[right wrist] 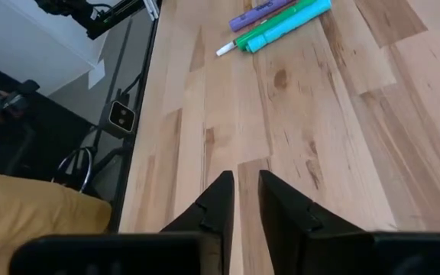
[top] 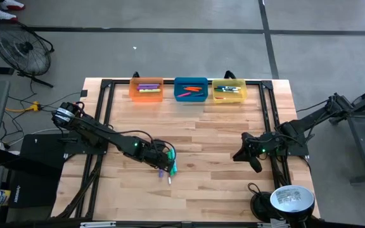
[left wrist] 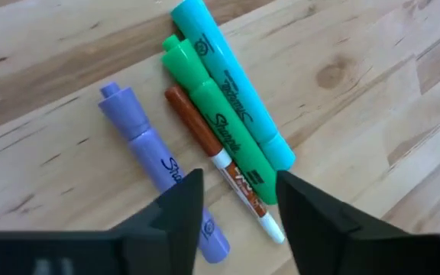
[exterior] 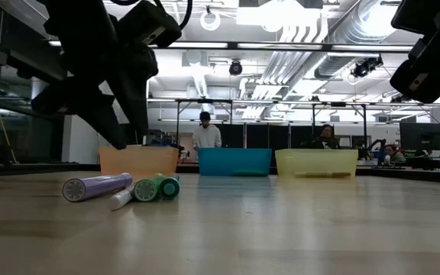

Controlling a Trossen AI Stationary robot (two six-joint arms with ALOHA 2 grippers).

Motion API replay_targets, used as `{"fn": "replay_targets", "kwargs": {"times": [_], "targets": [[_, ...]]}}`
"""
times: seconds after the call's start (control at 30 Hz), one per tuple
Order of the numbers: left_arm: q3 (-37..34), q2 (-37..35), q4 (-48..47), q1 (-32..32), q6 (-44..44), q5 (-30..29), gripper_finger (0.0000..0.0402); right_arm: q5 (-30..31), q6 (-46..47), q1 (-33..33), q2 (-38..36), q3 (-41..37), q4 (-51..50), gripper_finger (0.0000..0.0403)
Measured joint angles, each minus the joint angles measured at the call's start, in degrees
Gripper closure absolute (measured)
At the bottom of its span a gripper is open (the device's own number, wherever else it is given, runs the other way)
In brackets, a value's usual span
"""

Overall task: Pick & Place Markers
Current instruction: Put the light violet highlighter into the orange bin

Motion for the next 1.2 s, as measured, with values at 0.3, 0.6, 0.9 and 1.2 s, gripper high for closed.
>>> {"fn": "replay_targets", "kwargs": {"times": [0.3, 0.6, 0.9, 1.2], "targets": [[-0.02, 0.0, -3.84, -0.02, -4.76, 2.82, 0.0205, 0.0, 0.1, 0.0, 0.0, 0.02, 0.0, 0.0355], [-0.02, 0.23, -5.15, -0.04, -10.25, 3.42, 0.0205, 0.0, 0.12, 0.0, 0.0, 0.02, 0.0, 0.0351], [1.46, 6.4, -5.82, -1.27, -13.61, 4.07, 0.0205, 0.0, 0.12, 0.0, -0.02, 0.04, -0.04, 0.0355], [10.28, 14.94, -16.6, -1.18, -13.64, 5.49, 0.0205, 0.0, 0.12, 0.0, 0.0, 0.04, 0.04, 0.0351]]}}
